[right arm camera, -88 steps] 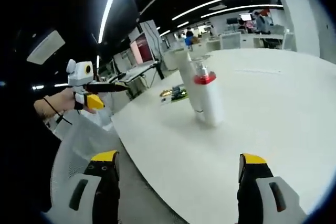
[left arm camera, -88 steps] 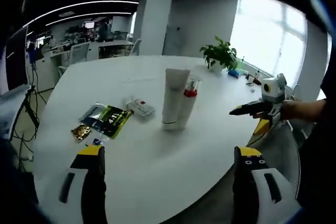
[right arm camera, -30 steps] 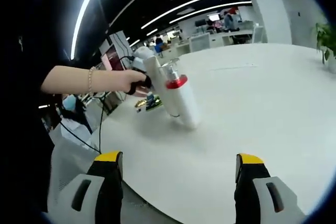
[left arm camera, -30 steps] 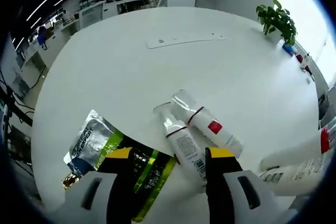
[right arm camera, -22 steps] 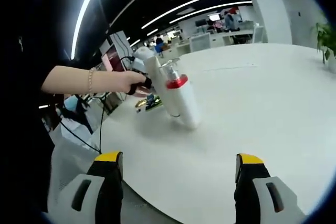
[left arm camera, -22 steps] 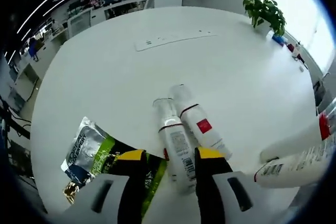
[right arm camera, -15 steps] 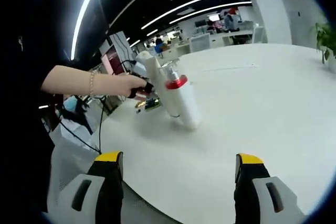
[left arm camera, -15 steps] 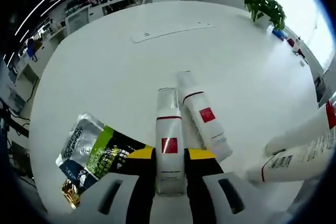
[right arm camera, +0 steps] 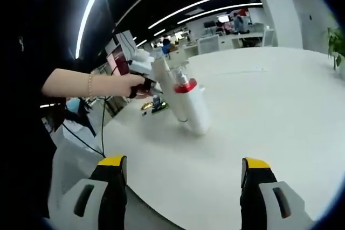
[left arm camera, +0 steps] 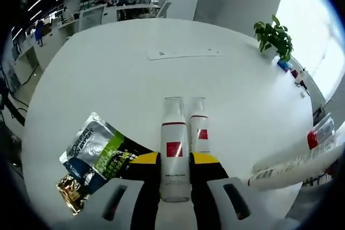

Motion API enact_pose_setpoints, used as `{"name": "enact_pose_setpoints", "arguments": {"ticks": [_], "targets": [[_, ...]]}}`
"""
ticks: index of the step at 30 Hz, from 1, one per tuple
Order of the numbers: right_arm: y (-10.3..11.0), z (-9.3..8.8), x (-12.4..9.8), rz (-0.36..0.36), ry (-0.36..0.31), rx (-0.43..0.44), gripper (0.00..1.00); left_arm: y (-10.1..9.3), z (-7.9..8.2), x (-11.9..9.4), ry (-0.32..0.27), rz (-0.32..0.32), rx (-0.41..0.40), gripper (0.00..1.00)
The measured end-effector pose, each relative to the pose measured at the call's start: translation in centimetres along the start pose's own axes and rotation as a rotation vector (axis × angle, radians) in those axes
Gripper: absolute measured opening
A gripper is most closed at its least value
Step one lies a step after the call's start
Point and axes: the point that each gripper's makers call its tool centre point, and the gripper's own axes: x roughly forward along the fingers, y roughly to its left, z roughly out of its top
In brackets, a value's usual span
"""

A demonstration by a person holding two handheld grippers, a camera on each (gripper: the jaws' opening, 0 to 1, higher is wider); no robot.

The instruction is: Arrange the skincare products in the storage area until every visible bottle or jar stands upright without overlapping.

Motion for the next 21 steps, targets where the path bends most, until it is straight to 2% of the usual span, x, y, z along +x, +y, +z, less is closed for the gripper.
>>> {"name": "enact_pose_setpoints", "arguments": {"ticks": [1,2,3,4,7,8,12,15,21], "targets": [[0.3,0.4,0.0,0.010,-0.016,0.010,0.90,0.2,0.5,-0.7,-0.027,0.017,0.025,0.16],[0.8,1.0,0.1,0.024,-0.034,0.016,0.90,0.3,1.1,-2.7,-0.072,0.050,0.096,0.16],[1.1,1.4,0.1,0.030,-0.046,0.018,0.90,0.1,1.6,-3.6,-0.104,0.059,0.145,0.16],[1.7,1.8,0.2,0.046,-0.060,0.025,0.90,0.5,2.3,-3.0,-0.128,0.060,0.183,0.16],[2.9,2.5,0.6,0.080,-0.072,0.027,0.90,-0.3,2.4,-5.7,-0.175,0.055,0.225,0.16],[3.4,2.7,0.8,0.092,-0.072,0.018,0.90,-0.4,2.9,-6.4,-0.192,0.050,0.252,0.16],[4.9,3.4,1.2,0.118,-0.081,-0.017,0.88,-1.7,2.2,-9.8,-0.242,0.036,0.250,0.16],[6.1,4.1,1.1,0.154,-0.104,-0.014,0.87,-1.5,1.7,-11.7,-0.277,0.043,0.241,0.16],[9.2,7.3,0.3,0.259,-0.220,0.096,0.82,-3.0,1.8,-16.7,-0.370,0.027,0.252,0.16]]}}
